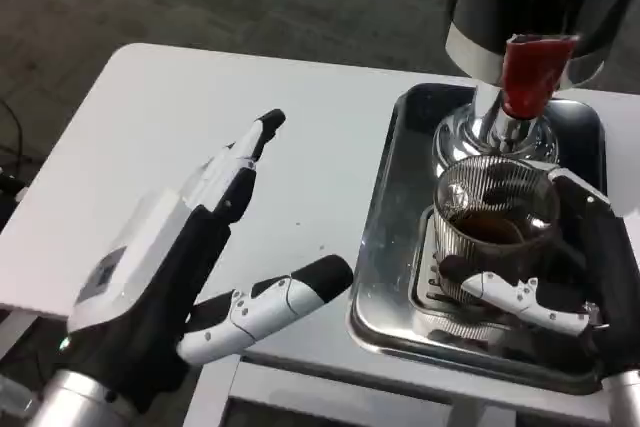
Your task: Grasp the cup under the faucet to collect the drink, then remove the cup.
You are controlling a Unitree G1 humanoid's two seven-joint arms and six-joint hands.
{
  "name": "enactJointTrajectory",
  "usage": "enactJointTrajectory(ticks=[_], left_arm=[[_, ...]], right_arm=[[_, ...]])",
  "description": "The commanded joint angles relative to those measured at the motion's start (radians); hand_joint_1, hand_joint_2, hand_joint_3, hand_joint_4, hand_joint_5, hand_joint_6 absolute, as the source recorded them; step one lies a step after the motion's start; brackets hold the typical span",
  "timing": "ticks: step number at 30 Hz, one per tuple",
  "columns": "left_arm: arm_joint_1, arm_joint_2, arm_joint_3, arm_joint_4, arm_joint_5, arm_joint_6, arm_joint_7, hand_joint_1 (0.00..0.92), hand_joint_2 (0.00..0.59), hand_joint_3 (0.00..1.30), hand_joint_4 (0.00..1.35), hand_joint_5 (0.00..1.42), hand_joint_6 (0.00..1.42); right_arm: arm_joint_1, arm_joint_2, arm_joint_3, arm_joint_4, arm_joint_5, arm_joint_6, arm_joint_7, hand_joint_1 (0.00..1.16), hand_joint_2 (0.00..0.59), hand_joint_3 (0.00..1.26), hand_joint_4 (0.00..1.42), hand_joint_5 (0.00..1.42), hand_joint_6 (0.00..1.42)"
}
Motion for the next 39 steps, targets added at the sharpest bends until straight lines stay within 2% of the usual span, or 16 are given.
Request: enactJointTrajectory(ticks=[1,16,30,39], left_arm=[[0.009,0.003,-0.012,-0.005,0.01,-0.005,-0.002,0.0,0.056,0.0,0.0,0.0,0.0],[0.005,0.0,-0.028,-0.025,0.022,0.009,-0.002,0.0,0.053,0.0,0.0,0.0,0.0],[0.0,-0.008,-0.043,-0.042,0.036,0.022,-0.004,0.0,0.056,0.0,0.0,0.0,0.0],[-0.004,-0.012,-0.05,-0.052,0.043,0.026,-0.009,0.0,0.056,0.0,0.0,0.0,0.0]], right_arm=[[0.032,-0.005,-0.017,-0.052,0.028,0.0,0.016,0.84,0.157,0.59,0.61,0.72,0.61],[0.069,-0.007,-0.046,-0.149,0.064,0.005,0.066,0.84,0.157,0.59,0.61,0.72,0.62],[0.102,-0.006,-0.067,-0.2,0.083,0.01,0.094,0.84,0.157,0.59,0.62,0.74,0.64],[0.178,-0.008,-0.095,-0.282,0.119,0.008,0.124,0.84,0.157,0.59,0.63,0.75,0.65]])
